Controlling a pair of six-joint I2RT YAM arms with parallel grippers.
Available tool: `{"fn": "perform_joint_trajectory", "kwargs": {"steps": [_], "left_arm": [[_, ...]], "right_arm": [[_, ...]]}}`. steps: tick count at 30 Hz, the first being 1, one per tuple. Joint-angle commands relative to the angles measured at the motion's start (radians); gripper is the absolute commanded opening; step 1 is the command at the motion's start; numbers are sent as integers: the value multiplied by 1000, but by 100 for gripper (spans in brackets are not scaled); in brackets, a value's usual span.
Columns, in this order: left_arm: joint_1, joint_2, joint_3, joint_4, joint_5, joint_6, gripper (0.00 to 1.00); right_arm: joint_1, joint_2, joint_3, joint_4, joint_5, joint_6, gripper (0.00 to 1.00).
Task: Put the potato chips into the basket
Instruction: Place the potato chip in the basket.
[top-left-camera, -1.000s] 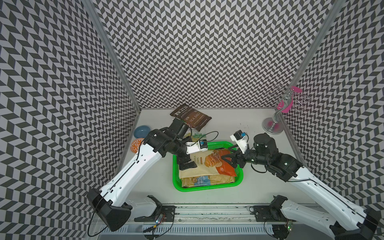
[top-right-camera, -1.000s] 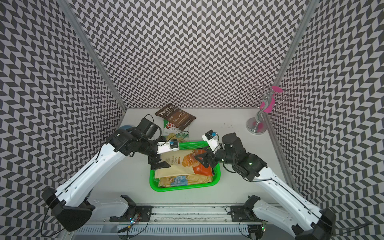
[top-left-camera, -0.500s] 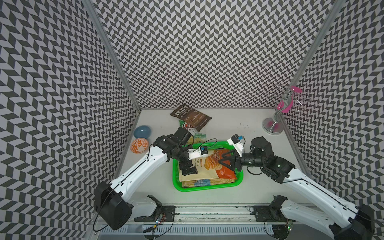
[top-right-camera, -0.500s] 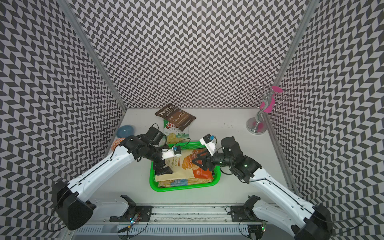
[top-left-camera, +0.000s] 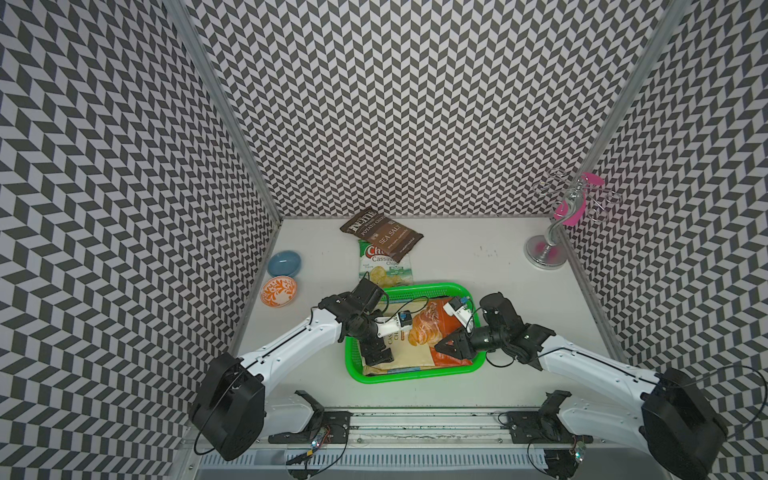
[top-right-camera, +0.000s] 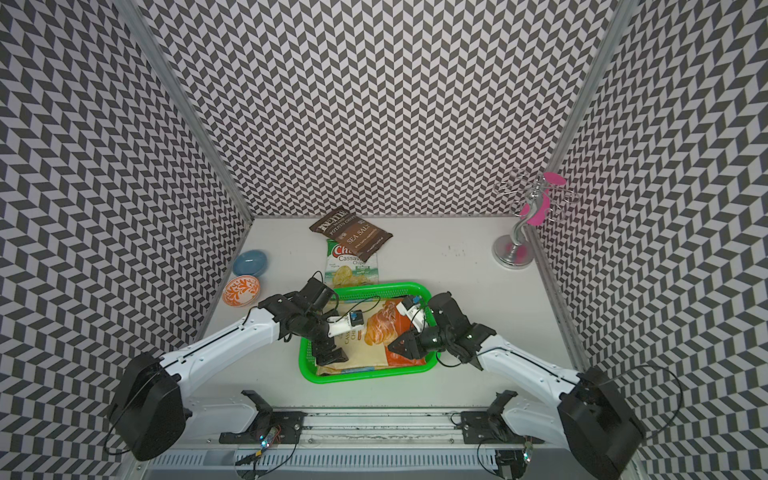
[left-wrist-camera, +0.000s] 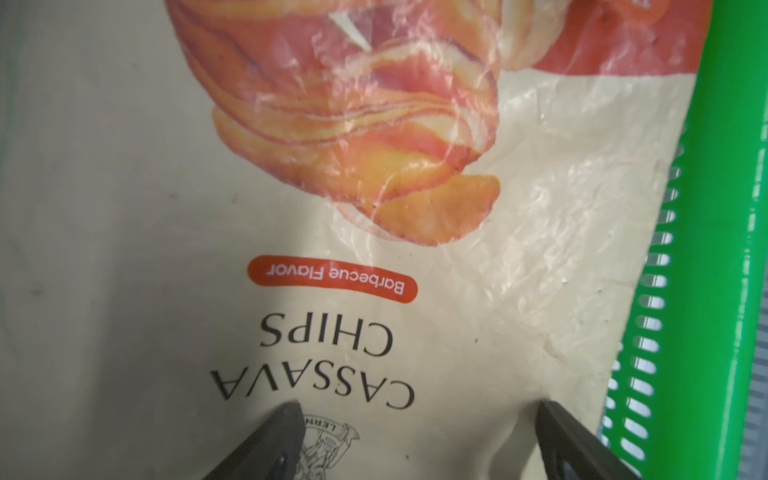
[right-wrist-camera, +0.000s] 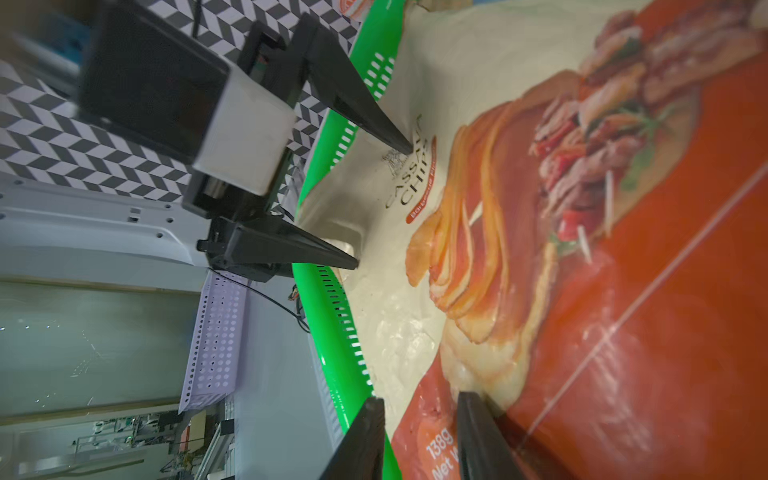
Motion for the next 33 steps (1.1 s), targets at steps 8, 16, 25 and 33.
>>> {"fn": "perform_joint_trajectory", "kwargs": {"steps": [8,16,25,33], "left_arm": [[-7,-18,32,-55,3,12,98],[-2,-61,76,-173,-76,70,99],[93,-127,295,-297,10,108,99],[377,-91,379,-70,169,-82,99]], "right_arm": [[3,8,66,-60,221,-50,38],[0,-18,143,-90,297,-69,39],[-17,0,265,-33,316,-42,45],[-145,142,423,90,241,75,55]]}}
